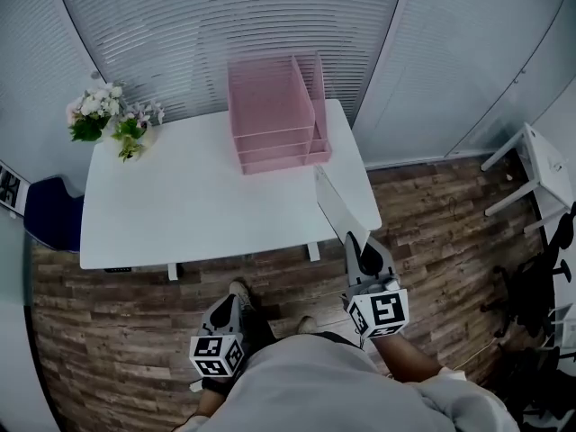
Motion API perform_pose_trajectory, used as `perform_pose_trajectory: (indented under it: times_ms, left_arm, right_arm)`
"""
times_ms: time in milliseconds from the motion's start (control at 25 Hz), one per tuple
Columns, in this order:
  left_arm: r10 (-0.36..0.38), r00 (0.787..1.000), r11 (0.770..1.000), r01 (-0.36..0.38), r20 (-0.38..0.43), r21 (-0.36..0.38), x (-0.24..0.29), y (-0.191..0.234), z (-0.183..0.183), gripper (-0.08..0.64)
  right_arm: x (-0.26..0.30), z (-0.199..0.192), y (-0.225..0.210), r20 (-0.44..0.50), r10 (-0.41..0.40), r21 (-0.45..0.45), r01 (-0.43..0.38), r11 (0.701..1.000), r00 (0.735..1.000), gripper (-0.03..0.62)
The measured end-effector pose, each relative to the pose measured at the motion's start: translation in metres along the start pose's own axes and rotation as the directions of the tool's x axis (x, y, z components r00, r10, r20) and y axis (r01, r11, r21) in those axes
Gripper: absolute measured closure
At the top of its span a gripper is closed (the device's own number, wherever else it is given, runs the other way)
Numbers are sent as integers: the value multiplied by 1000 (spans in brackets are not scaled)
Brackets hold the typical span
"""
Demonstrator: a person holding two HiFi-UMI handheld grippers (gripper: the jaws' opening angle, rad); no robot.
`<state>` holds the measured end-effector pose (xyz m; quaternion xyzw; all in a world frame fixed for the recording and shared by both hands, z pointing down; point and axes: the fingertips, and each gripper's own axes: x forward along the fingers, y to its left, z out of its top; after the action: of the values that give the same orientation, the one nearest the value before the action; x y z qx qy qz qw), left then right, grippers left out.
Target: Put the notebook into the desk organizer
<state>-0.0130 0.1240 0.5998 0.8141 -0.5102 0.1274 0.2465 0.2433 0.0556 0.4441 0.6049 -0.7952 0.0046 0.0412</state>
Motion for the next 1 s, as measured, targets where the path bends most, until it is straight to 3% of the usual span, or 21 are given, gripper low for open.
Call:
perform_pose_trajectory:
  times_ms: [280,560,800,1000]
  left_arm:
    - [-87,996,996,87,2,3,50,60,48,550]
    - [-136,991,991,136,-14,13,77,128,95,551]
    - [-151,988,988,152,-44,8,89,176,108,550]
    - [-128,990,992,128,-64,-9,93,197,105,551]
  right_arm:
    - [85,40,-1,21,-80,-87,81,993,997,574]
    - [182,91,-5,46,-140,-227,147,963,989,574]
    - [262,113,-3,1,-129,-359,121,925,992,574]
    - [322,113,-8,-71,-97,-461,54,886,993,574]
